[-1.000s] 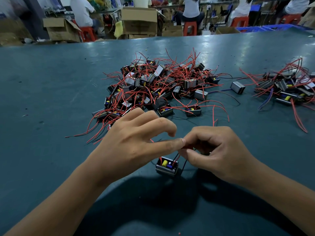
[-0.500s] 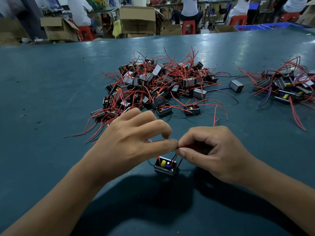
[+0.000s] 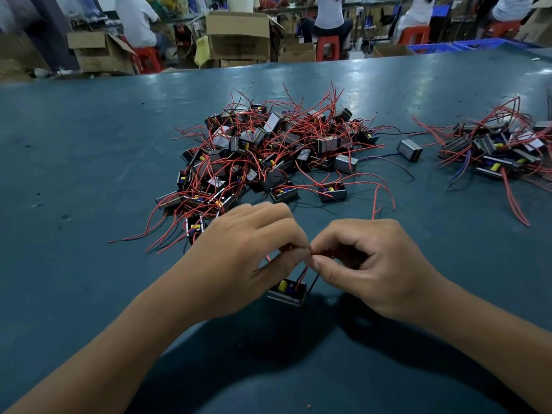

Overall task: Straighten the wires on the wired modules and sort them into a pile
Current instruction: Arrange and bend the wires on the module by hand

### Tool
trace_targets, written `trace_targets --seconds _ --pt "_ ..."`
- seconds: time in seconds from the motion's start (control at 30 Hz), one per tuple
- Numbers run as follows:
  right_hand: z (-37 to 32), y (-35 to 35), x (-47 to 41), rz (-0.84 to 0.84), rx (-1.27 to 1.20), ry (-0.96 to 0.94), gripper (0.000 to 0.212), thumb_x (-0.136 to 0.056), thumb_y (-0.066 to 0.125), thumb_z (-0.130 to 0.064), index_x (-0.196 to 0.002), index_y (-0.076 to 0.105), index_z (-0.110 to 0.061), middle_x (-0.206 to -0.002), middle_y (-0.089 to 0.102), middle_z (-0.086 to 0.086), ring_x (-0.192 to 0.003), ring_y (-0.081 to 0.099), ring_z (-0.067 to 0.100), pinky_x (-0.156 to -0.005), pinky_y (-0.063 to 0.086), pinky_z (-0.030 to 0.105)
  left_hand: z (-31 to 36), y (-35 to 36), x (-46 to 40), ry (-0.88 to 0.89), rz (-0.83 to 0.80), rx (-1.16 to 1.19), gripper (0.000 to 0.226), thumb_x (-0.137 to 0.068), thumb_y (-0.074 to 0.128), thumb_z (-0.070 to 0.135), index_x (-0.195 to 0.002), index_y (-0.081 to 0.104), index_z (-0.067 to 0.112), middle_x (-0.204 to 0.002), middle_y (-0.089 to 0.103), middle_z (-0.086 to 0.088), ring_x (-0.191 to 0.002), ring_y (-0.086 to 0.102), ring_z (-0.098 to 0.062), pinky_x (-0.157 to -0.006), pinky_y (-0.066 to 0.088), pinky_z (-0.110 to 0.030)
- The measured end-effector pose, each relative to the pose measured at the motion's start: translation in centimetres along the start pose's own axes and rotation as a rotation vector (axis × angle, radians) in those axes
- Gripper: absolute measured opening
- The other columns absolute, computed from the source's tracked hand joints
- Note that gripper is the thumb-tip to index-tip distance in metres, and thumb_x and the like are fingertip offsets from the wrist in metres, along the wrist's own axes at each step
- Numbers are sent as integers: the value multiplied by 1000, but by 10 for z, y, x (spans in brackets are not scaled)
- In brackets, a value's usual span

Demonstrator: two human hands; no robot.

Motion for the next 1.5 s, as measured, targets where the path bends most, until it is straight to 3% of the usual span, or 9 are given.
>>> trace_targets --seconds 0.17,0.33,0.43,0.6,0.9,1.03,1.13,1.27,1.5 --pt "-4 -2 2 49 36 -23 0 -83 72 -14 -83 73 -14 -73 67 -11 -67 60 2 -62 43 13 -14 10 3 -205 -44 321 17 -98 58 28 -86 63 18 -75 51 13 -68 49 -7 -62 35 -18" --pt "-13 -1 3 61 159 -99 4 -85 71 -13 -81 71 -11 -73 63 -8 -68 53 0 -67 37 9 -30 32 13 -592 -107 757 19 -85 60 27 -68 65 22 -58 48 -5 -56 38 -12 -50 29 -31" --pt "-13 0 2 50 141 -105 5 -86 70 -12 -81 71 -9 -74 63 -6 -69 53 1 -68 38 10 -33 41 17 -730 -129 998 19 -81 59 21 -64 66 21 -57 54 0 -50 40 -8 -46 31 -16" --pt "-4 -3 0 60 52 -26 5 -86 72 -14 -81 71 -11 -73 65 -10 -68 58 2 -66 40 10 -40 15 13 -507 -123 789 14 -90 62 21 -82 72 15 -70 69 4 -61 54 -1 -58 42 -12" --pt "1 -4 -1 68 32 13 6 -85 72 -16 -79 70 -14 -68 59 -22 -63 55 -3 -61 35 7 -35 10 16 -330 -165 655 16 -94 65 35 -102 76 26 -91 75 1 -75 67 -25 -65 54 -43" --pt "1 -3 -1 63 26 16 7 -85 71 -18 -80 70 -15 -71 64 -13 -63 57 4 -59 39 11 -34 -5 8 -200 12 457 12 -87 73 17 -99 76 18 -90 68 4 -69 58 -14 -59 47 -34" --pt "0 -1 -1 46 25 5 4 -85 71 -16 -81 70 -15 -69 62 -17 -64 56 -1 -60 38 8 -24 -7 5 -81 45 299 14 -86 76 20 -100 78 16 -95 63 4 -80 56 -4 -70 45 -20" --pt "-2 1 -1 21 26 -5 4 -85 71 -14 -82 71 -13 -71 59 -24 -65 55 -4 -62 37 7 -12 -10 5 36 93 116 14 -92 70 26 -97 79 16 -93 63 1 -81 58 -13 -68 49 -34" --pt "-4 0 -1 20 57 -18 3 -86 69 -14 -83 72 -13 -73 63 -15 -67 57 1 -63 40 12 4 -12 4 167 93 -98 26 -101 56 26 -94 77 12 -90 67 -3 -73 54 -23 -60 46 -37"
Point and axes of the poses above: each hand's wrist, its own x-axis away from the middle knuckle, its own y-axis out of the palm, z = x × y, the point moved 9 cm from there along -x, towards the middle knuckle
